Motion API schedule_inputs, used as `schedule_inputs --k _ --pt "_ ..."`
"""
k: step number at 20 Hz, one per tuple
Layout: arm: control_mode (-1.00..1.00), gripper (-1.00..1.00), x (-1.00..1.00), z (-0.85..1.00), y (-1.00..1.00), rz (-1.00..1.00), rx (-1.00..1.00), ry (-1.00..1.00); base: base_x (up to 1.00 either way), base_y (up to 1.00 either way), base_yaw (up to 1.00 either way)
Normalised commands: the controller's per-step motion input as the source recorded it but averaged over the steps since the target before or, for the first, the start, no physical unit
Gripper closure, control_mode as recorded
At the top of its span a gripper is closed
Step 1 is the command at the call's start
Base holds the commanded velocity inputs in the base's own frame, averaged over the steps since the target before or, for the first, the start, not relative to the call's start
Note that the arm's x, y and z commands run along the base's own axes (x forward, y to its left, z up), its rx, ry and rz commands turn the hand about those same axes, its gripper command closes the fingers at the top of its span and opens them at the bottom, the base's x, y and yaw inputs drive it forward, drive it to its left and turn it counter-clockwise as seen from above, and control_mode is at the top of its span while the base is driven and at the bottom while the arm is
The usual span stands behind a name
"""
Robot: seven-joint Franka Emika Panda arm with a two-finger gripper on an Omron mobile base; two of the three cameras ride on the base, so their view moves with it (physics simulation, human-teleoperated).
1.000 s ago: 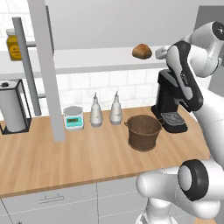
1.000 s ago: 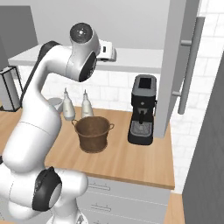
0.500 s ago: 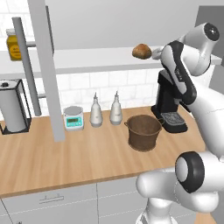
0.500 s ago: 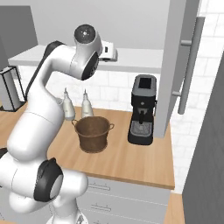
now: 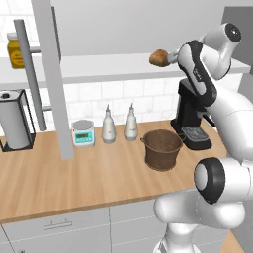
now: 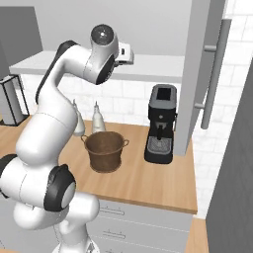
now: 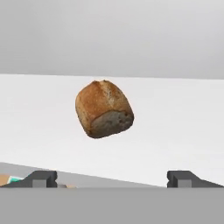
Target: Open the cabinet, pick up the bread from the cabinet and place it in the basket. Then move the basket to the dining counter.
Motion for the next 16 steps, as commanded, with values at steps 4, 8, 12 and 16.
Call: schedule_inputs --k 4,8,12,16 --pt "-1.00 -1.00 0.02 0.00 0.00 0.13 0.00 0.02 0.00 0.00 0.00" --pt "-1.00 -1.00 0.15 -0.08 0.00 0.12 0.00 0.00 0.00 0.00 0.00" --pt "-1.00 -1.00 0.22 -0.10 0.00 0.07 0.00 0.00 0.00 0.00 0.00" --pt "-1.00 -1.00 0.30 -0.08 0.00 0.04 0.00 0.00 0.00 0.00 0.00"
